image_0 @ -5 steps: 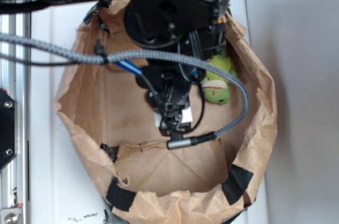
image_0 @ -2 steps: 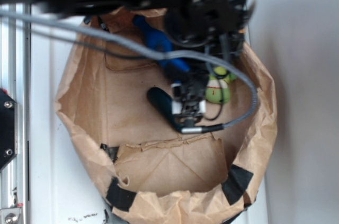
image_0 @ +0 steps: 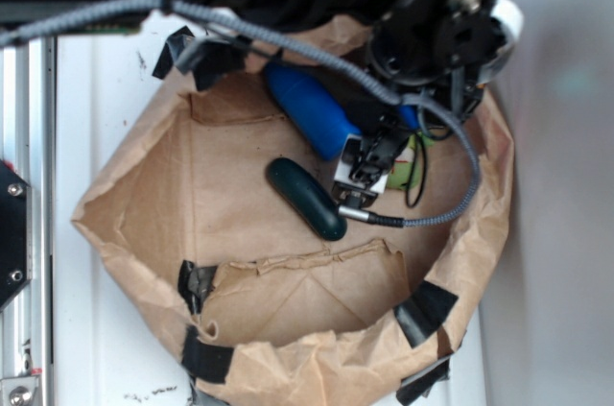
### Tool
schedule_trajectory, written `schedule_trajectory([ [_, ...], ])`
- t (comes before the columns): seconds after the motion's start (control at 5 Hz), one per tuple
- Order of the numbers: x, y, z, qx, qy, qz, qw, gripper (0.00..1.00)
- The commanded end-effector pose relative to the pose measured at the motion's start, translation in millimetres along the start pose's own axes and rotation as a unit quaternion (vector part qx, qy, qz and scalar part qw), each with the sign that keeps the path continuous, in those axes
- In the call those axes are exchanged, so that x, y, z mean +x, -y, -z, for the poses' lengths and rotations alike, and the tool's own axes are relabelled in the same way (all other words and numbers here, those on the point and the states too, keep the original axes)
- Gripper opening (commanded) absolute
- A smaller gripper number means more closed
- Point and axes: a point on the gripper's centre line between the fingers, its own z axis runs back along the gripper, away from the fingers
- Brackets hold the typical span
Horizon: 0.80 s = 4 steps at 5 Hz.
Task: Grab the blue bottle.
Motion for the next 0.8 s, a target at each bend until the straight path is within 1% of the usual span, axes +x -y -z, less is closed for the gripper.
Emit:
schedule_trajectory([
  [0.0, -1.1, 20.9, -50.1, 0.013, 0.054, 0.138, 0.989, 1.00],
  [0.2, -17.7, 26.5, -57.0, 0.035, 0.060, 0.172, 0.983, 1.00],
  [0.4, -40.4, 29.7, -54.5, 0.051, 0.053, 0.199, 0.977, 1.00],
  [0.6, -55.8, 16.3, -32.1, 0.058, 0.045, 0.208, 0.975, 1.00],
])
